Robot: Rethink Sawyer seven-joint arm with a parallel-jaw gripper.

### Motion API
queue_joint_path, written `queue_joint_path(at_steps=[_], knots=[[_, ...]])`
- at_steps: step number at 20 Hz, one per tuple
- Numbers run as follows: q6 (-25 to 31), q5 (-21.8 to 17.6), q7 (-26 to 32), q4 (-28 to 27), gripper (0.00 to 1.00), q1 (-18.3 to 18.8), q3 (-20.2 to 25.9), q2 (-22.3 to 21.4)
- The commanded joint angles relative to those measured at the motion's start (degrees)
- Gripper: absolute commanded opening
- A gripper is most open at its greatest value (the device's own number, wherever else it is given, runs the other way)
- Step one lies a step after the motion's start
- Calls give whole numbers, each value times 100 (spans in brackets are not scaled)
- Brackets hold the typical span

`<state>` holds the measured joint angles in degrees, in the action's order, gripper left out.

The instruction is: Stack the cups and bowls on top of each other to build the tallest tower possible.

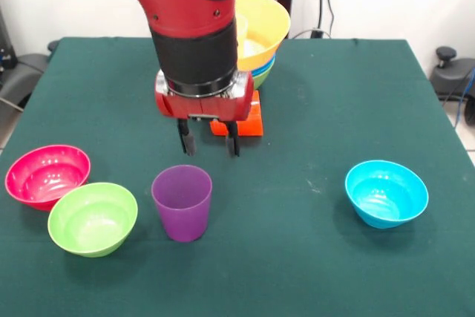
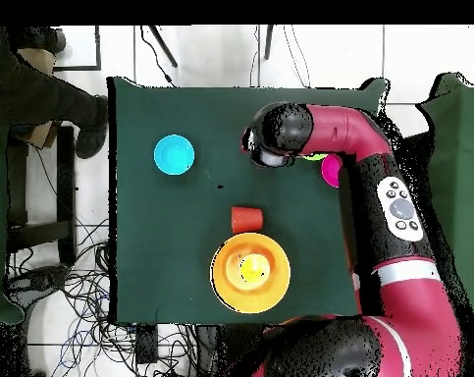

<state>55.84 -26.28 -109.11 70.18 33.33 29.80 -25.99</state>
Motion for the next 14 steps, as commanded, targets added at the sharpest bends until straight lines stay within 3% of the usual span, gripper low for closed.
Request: queue_joint_path(at_steps=[1, 14], knots=[[317, -397, 1792, -437, 100, -104, 299, 322], [640, -361, 1933, -889, 100, -203, 429, 433]])
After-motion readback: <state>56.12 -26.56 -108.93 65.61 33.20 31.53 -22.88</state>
